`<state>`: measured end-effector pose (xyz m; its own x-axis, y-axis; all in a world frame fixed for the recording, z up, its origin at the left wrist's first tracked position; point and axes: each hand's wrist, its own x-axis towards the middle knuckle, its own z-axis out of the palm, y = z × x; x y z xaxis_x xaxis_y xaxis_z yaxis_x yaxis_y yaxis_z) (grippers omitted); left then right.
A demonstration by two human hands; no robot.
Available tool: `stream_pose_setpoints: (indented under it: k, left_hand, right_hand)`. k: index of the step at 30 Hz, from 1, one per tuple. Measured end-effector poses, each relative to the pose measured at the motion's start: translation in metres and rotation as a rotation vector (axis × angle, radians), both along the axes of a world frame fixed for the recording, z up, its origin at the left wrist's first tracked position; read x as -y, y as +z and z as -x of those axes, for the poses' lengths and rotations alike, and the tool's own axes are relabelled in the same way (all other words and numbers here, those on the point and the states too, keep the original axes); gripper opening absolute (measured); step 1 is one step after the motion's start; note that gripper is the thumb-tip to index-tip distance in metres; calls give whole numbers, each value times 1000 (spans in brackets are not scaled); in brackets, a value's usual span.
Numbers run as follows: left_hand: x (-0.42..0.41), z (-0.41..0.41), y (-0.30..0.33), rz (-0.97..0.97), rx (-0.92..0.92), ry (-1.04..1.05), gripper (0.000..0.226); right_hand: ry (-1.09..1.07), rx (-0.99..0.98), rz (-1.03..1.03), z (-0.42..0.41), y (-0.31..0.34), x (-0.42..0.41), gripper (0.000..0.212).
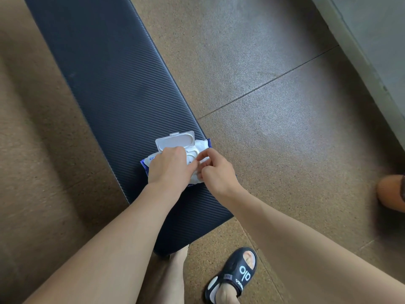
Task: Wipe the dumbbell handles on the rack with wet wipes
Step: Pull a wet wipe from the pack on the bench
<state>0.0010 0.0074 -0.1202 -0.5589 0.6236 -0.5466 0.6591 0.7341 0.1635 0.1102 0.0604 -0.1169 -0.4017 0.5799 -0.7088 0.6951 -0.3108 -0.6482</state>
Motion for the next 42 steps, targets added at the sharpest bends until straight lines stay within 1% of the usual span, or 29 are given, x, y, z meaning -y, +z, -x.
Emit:
stream_pose_setpoints:
  k: [4, 7, 8, 11, 13, 14, 16, 18, 21, 24, 26, 28, 30, 33, 36, 40, 42]
  left_hand:
    - [-2, 4, 3, 29, 25, 4, 42]
    - [-7, 0, 7, 64, -12, -29, 45]
    - [-10, -2, 9, 79, -29, -53, 41]
    - [-18, -6, 15, 124, -58, -111, 22]
    - [-19, -8, 15, 138, -60, -126, 18]
    - [-18, -8, 14, 130, -43, -109, 19]
    - [-12, -5, 9, 77, 35, -29, 30]
    - [-3, 0, 6, -33, 105, 25, 38]
    - [11, 7, 6, -174, 202, 62, 30]
    - [26, 16, 10, -290, 247, 104, 24]
    - [37, 23, 12, -338, 241, 141, 23]
    - [52, 29, 12, -351, 260, 228, 23]
    - [65, 29, 12, -323, 313, 292, 25]
    - [70, 28, 12, -289, 387, 335, 23]
    - [66, 30, 15, -269, 387, 312, 24]
    - [65, 35, 17, -212, 388, 251, 26]
    - [66, 37, 17, -209, 400, 239, 26]
  right_hand:
    - [5, -16, 10, -1, 1, 0, 38]
    - [2, -14, 21, 0, 0, -2, 39]
    - [3, -10, 22, 0, 0, -2, 39]
    - [9, -7, 25, 1, 0, -2, 39]
    - [34, -7, 13, 1, 1, -1, 40]
    - [53, -6, 2, 0, 2, -1, 41]
    - [89, -1, -13, -1, 3, -1, 45]
    - [132, 2, -46, -1, 3, -1, 50]
    - [200, 7, -105, -1, 5, 0, 53]
    - [215, 28, -113, -1, 6, 0, 54]
    - [220, 42, -115, 1, 4, -1, 53]
    - [233, 61, -136, 3, 3, 0, 49]
    - [274, 71, -222, 5, 2, 4, 41]
    - [375, 52, -457, 7, 1, 12, 29]
    - [493, 13, -668, 13, -3, 16, 20]
    - [692, 39, -817, 25, -10, 17, 4]
    - [785, 78, -880, 31, -8, 16, 25]
